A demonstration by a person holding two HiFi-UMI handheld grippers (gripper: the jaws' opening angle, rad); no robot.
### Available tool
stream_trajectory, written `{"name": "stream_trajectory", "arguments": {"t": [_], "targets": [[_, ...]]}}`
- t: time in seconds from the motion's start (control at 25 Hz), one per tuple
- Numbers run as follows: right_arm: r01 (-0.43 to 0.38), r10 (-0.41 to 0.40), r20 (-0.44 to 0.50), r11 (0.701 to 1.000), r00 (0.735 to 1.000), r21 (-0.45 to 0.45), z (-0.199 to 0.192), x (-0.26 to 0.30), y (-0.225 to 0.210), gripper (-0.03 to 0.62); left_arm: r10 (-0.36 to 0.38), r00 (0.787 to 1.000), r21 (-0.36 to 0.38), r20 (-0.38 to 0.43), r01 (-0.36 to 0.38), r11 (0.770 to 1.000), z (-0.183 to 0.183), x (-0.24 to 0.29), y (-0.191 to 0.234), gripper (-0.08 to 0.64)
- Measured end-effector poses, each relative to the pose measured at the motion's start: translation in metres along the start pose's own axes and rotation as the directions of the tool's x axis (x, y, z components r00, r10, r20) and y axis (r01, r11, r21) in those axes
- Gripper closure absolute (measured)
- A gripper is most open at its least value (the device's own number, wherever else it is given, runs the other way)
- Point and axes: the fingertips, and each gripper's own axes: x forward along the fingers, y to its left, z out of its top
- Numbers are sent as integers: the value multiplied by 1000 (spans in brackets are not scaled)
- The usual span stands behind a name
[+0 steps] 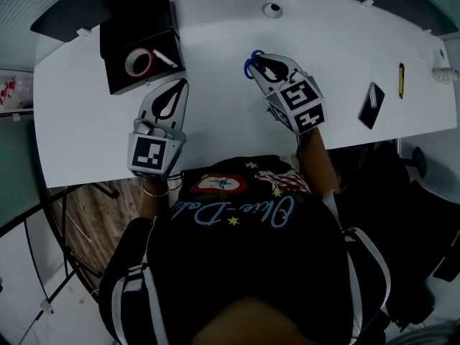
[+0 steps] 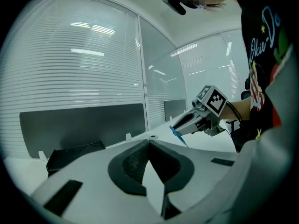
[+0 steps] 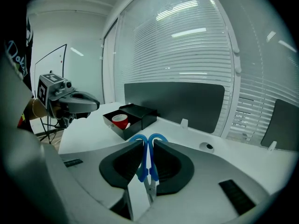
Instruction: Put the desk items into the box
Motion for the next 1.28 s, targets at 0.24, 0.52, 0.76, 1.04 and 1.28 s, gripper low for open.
{"name": "stream_trajectory", "arguments": {"t": [0.24,0.52,0.76,1.04,1.28], "targets": [[-22,22,8,1000,1000,-15,4,3,8,515,28,999,-4,16,-28,1000,0,-11,3,560],[-46,47,19,998,999,-37,11,7,15,514,71,997,-12,19,-71,997,-3,-24,7,560],[-85,86,25,995,996,-54,20,16,28,514,117,993,-29,13,-116,993,-10,-38,15,560],[-112,116,49,991,992,-78,34,28,39,515,153,988,-37,0,-153,988,-18,-53,23,560],[-138,143,54,987,988,-84,43,41,50,515,195,981,-47,-3,-195,980,-23,-69,38,560]]}}
